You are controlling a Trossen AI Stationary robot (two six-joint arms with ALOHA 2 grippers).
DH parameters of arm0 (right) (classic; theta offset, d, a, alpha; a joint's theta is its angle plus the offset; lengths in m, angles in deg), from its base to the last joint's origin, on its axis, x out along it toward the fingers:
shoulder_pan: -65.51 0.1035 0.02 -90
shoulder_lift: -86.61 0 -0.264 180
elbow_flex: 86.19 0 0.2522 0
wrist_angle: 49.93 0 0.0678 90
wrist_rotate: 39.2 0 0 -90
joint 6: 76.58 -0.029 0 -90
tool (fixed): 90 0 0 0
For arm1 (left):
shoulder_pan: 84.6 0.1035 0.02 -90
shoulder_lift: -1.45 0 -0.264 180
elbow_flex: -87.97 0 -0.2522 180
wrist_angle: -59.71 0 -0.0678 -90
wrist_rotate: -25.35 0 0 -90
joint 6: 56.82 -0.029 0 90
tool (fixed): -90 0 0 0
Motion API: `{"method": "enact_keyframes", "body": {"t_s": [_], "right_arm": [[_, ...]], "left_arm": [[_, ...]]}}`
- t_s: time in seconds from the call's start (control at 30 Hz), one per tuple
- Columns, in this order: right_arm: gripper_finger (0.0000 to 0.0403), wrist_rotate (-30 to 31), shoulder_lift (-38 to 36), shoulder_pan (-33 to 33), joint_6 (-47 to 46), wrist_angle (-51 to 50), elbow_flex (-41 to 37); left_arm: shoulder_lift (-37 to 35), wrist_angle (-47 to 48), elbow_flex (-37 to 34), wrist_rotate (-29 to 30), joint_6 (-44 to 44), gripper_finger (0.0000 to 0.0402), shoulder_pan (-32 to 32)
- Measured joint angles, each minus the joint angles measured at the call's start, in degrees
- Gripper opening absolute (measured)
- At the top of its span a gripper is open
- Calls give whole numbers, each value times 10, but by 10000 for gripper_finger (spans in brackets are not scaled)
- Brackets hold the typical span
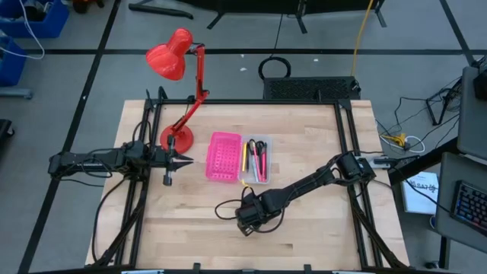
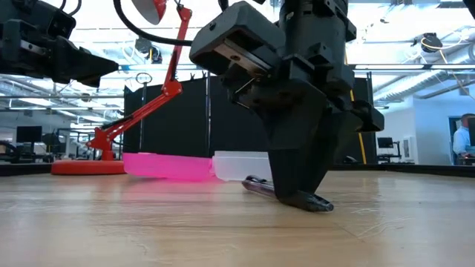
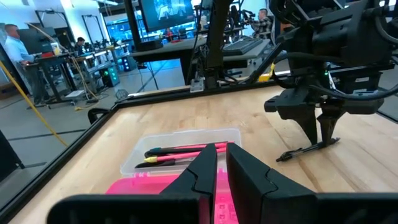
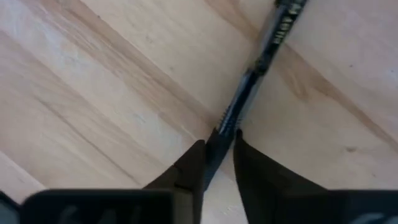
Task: Pick & place school supplies into a supply box
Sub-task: Put the black pen into the supply box
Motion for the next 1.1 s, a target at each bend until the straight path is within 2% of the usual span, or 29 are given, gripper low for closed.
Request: {"method": "enact_keyframes", "body": {"t_s": [0.2,0.53,0.7,0.9,1.0,1.1], "right_arm": [[16,-38,0,-6,7,-3,0],[13,-43,-8,-8,21,13,-5],[11,23,-59,-4,17,46,-9],[3,97,-127,-6,-6,41,-11],[3,107,-155,-1,-13,41,-8],[2,106,-152,2,-20,37,-11]], "left_arm": [[0,0,0,0,0,44,0],[0,0,0,0,0,44,0],[0,0,0,0,0,44,0],[0,0,0,0,0,44,0],[0,0,0,0,0,44,0],[1,1,0,0,0,44,0]]}}
